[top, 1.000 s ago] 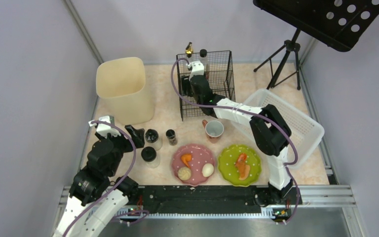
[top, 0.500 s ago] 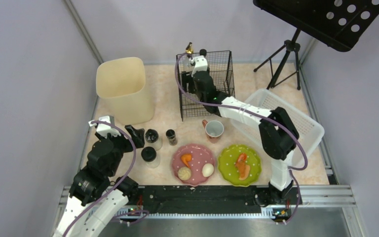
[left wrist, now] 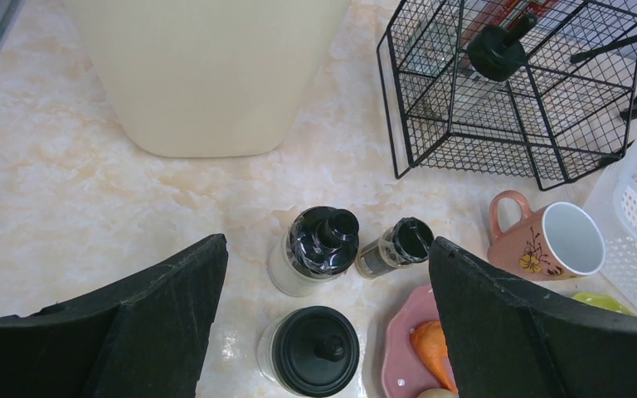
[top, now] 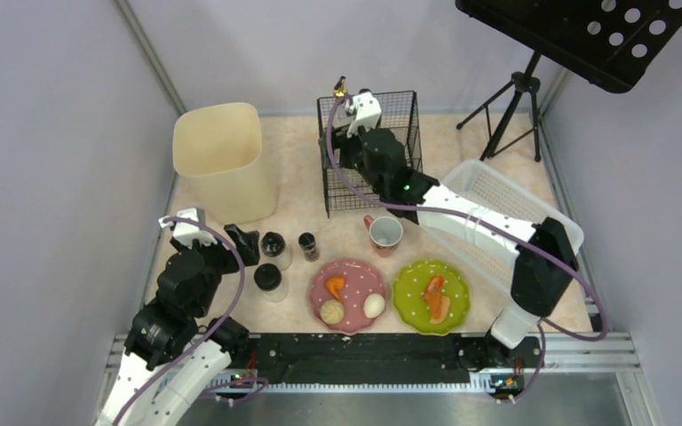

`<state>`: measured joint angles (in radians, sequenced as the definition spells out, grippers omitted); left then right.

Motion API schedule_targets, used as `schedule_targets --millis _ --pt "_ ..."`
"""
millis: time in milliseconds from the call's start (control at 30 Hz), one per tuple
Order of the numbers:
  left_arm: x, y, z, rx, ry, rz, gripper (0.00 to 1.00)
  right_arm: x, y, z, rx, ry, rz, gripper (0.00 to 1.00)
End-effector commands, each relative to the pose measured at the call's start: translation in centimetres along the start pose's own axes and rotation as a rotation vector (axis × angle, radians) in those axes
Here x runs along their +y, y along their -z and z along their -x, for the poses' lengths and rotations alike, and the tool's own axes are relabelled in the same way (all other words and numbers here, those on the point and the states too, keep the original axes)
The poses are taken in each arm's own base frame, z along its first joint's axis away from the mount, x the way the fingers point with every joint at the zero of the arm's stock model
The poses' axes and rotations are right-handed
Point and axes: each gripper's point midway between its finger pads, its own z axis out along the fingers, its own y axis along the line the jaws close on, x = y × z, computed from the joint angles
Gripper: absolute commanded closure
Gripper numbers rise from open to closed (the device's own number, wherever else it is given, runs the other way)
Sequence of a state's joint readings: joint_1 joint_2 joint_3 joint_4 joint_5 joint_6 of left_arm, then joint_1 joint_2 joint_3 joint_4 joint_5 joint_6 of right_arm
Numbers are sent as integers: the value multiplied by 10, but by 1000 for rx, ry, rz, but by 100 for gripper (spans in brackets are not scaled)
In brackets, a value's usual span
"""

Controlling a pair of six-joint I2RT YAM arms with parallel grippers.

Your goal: Clear the kitchen counter

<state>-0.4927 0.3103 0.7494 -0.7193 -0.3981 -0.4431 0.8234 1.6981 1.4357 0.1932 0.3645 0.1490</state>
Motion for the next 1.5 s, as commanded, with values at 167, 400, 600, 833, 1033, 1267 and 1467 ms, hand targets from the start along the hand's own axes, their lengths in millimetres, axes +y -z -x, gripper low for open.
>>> schedule_targets --millis 167,400,600,833,1033,1267,1467 --pt "4 0 8 -41 15 25 5 93 92 3 -13 52 398 24" --pt "14 4 13 -72 36 70 5 146 156 -60 60 150 735 25" --pt "17 8 17 -96 47 75 5 177 199 -113 76 241 934 23" --pt "14 7 16 -88 45 62 4 203 211 -149 58 231 1006 18" --pt "13 7 16 -86 44 58 4 229 206 -171 60 222 1018 14" --pt "13 8 16 -88 45 55 4 243 194 -179 12 158 1013 11" --pt "11 7 15 -83 42 47 4 255 183 -187 1 153 1017 10"
